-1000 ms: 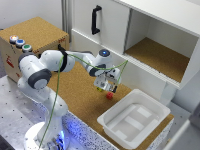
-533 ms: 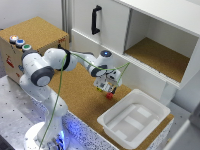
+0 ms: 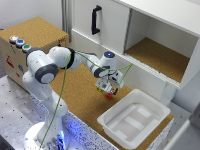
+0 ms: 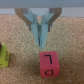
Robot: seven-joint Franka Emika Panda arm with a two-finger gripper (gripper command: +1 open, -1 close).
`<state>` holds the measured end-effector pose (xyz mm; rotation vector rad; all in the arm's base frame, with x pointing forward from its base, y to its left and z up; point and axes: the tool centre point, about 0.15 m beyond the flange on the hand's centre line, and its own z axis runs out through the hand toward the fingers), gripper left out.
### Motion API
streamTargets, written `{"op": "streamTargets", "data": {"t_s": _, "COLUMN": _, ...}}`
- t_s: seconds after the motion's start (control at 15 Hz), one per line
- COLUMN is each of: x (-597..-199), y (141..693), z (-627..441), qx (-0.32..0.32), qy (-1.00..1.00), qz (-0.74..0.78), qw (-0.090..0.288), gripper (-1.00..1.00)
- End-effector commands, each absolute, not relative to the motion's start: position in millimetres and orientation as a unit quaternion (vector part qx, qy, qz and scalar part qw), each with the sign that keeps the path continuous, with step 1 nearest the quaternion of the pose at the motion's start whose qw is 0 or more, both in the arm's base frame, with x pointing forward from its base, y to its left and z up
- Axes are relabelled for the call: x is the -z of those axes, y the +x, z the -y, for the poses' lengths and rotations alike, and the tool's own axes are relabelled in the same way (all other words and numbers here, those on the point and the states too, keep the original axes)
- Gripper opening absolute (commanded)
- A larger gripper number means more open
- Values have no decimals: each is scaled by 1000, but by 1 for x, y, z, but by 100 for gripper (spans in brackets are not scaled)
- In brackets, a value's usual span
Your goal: Remove the top purple block
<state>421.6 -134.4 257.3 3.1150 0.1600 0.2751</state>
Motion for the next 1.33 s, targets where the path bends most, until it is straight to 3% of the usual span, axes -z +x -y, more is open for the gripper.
{"op": "streamTargets", "data": {"t_s": 0.0, "x": -252, "y": 445, "z": 107, "qx": -55, "qy": 996, "qz": -64, "qw": -29, "gripper": -100}}
{"op": "streamTargets", "data": {"t_s": 0.47, "x": -273, "y": 389, "z": 21, "qx": -5, "qy": 991, "qz": -111, "qw": -73, "gripper": -100}}
{"op": "streamTargets", "data": {"t_s": 0.67, "x": -306, "y": 370, "z": -4, "qx": -5, "qy": 979, "qz": -135, "qw": -151, "gripper": -100}}
{"op": "streamTargets", "data": {"t_s": 0.93, "x": -289, "y": 370, "z": -13, "qx": 2, "qy": 980, "qz": -135, "qw": -146, "gripper": -100}}
{"op": "streamTargets", "data": {"t_s": 1.2, "x": -284, "y": 377, "z": -10, "qx": -16, "qy": 984, "qz": -138, "qw": -110, "gripper": -100}}
{"op": "streamTargets", "data": {"t_s": 1.27, "x": -286, "y": 380, "z": -7, "qx": -23, "qy": 985, "qz": -135, "qw": -104, "gripper": 100}}
